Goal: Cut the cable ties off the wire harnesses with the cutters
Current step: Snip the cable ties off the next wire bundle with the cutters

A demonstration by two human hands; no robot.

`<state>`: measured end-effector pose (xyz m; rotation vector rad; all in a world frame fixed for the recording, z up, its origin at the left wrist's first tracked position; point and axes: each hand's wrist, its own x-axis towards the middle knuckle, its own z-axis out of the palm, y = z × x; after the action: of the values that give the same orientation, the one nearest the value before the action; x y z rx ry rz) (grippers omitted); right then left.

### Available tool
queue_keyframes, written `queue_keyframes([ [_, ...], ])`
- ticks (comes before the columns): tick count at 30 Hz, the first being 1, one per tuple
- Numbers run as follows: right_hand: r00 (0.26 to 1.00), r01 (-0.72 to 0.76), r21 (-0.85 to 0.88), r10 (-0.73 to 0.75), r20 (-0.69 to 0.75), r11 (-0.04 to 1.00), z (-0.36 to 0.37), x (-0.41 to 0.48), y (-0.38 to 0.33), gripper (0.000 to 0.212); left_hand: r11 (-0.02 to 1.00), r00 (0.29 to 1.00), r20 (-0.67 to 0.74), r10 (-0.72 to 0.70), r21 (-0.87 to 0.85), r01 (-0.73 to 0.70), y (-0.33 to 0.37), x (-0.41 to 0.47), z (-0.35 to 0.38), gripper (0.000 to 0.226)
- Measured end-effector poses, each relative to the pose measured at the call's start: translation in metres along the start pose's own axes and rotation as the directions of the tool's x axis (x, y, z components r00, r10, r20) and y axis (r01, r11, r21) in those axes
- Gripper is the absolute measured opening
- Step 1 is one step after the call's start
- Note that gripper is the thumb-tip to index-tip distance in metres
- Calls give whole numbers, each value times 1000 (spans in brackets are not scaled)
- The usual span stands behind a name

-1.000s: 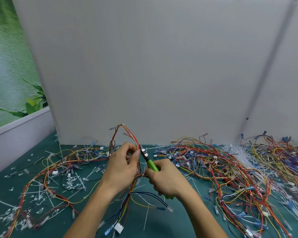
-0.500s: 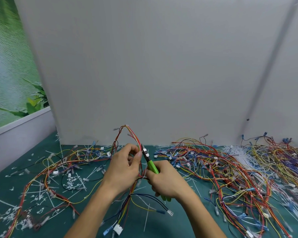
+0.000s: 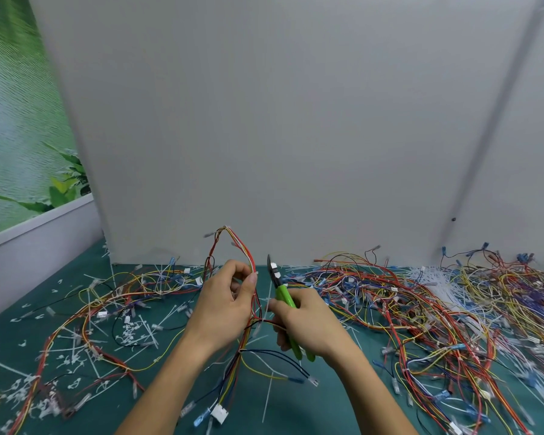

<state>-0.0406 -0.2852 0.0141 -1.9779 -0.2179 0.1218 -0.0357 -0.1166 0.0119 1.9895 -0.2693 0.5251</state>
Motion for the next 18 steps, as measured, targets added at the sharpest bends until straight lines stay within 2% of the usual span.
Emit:
queue_keyframes([
  [5, 995, 27, -98, -18, 94, 995, 2, -1, 0, 23, 1000, 1000, -26, -14, 1, 14, 0, 1, 0, 9],
  [11, 999, 10, -152, -5, 33, 988, 6, 0, 0, 35, 1000, 1000, -28, -12, -10, 12, 0, 1, 1, 10],
  [18, 1000, -10, -89, 12, 29, 996, 6, -1, 2, 29, 1000, 1000, -22, -14, -9, 14, -2, 2, 1, 10],
])
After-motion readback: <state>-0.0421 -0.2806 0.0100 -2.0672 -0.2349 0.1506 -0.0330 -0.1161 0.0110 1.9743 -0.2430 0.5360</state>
